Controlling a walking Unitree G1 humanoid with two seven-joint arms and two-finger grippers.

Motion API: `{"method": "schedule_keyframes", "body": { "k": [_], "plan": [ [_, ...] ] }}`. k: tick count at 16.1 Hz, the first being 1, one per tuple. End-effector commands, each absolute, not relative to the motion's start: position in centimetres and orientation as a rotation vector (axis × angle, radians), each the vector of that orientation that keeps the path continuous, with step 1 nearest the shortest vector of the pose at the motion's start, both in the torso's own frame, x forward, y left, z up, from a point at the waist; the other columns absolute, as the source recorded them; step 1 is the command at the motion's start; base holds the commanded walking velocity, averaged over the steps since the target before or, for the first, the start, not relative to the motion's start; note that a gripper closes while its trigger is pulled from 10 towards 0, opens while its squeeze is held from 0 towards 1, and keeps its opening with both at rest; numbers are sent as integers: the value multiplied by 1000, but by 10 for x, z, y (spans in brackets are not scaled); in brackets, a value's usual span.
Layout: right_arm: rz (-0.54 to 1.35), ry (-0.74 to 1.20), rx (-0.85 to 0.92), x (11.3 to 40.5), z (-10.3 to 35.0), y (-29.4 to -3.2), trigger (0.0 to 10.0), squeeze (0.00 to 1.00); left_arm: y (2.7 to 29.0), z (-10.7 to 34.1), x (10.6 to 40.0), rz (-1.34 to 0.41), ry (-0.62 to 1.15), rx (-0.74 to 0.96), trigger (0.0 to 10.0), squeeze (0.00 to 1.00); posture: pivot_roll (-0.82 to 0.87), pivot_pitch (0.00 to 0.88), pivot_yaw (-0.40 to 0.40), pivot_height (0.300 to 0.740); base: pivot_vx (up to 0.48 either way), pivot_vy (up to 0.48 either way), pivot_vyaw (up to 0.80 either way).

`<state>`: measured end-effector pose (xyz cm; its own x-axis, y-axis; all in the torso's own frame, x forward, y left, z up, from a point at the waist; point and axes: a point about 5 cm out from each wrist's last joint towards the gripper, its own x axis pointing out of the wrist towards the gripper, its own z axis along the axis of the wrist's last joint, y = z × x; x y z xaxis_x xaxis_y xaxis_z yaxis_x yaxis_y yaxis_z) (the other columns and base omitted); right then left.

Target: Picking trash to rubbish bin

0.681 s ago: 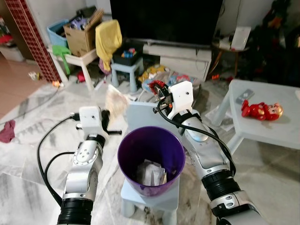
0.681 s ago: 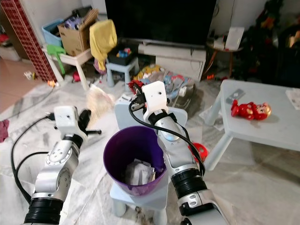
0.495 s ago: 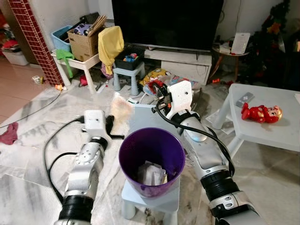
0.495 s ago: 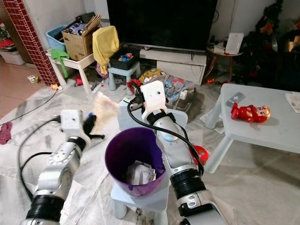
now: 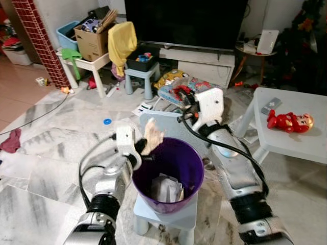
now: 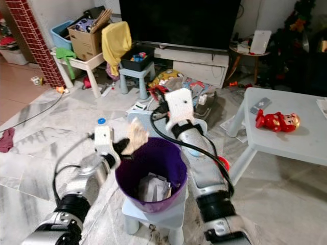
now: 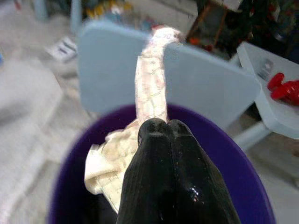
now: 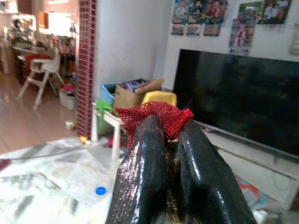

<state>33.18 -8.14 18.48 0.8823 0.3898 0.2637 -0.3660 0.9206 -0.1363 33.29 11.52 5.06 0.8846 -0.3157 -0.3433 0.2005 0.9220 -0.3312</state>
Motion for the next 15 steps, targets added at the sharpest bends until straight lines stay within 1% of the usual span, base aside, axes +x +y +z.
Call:
{"method": "schedule_keyframes", "body": {
  "k": [1,2,3,4,5,7,9,11,12,13,15],
  "plan": [
    [387,-312,-92,328,193,-85,10000,0,111,42,329,-295,445,-315,10000,0,-82,0,6,740,0,0,0],
    [382,-308,-101,326,192,-88,10000,0,106,36,326,-306,484,-334,10000,0,-95,2,7,740,0,0,0],
    [374,-297,-112,323,191,-93,10000,0,99,30,321,-327,528,-373,10000,75,-111,12,5,740,0,0,0],
    [369,-291,-117,322,189,-96,10000,0,95,26,319,-336,549,-392,10000,439,-113,13,5,740,0,0,0],
    [362,-279,-126,319,187,-100,10000,0,90,19,313,-334,580,-455,10000,1000,-119,17,3,740,0,0,0],
    [364,-268,-133,317,188,-101,10000,0,88,14,309,-314,605,-506,10000,1000,-124,21,-2,740,0,0,0],
    [376,-258,-137,317,189,-99,10000,0,90,12,308,-298,607,-498,10000,1000,-113,21,-14,740,0,0,0],
    [391,-245,-140,318,186,-96,10000,0,104,17,313,-279,519,-365,10000,1000,-97,19,-18,740,0,0,0],
    [392,-221,-134,320,181,-97,10000,0,113,24,316,-273,441,-280,10000,1000,-66,19,-21,740,0,0,0],
    [393,-152,-112,323,166,-98,10000,0,127,34,314,-264,323,-197,10000,1000,-44,20,-23,740,0,0,0],
    [391,-86,-120,329,149,-95,10000,0,148,43,297,-236,218,-123,10000,1000,4,24,-28,740,0,0,0]
  ]
}}
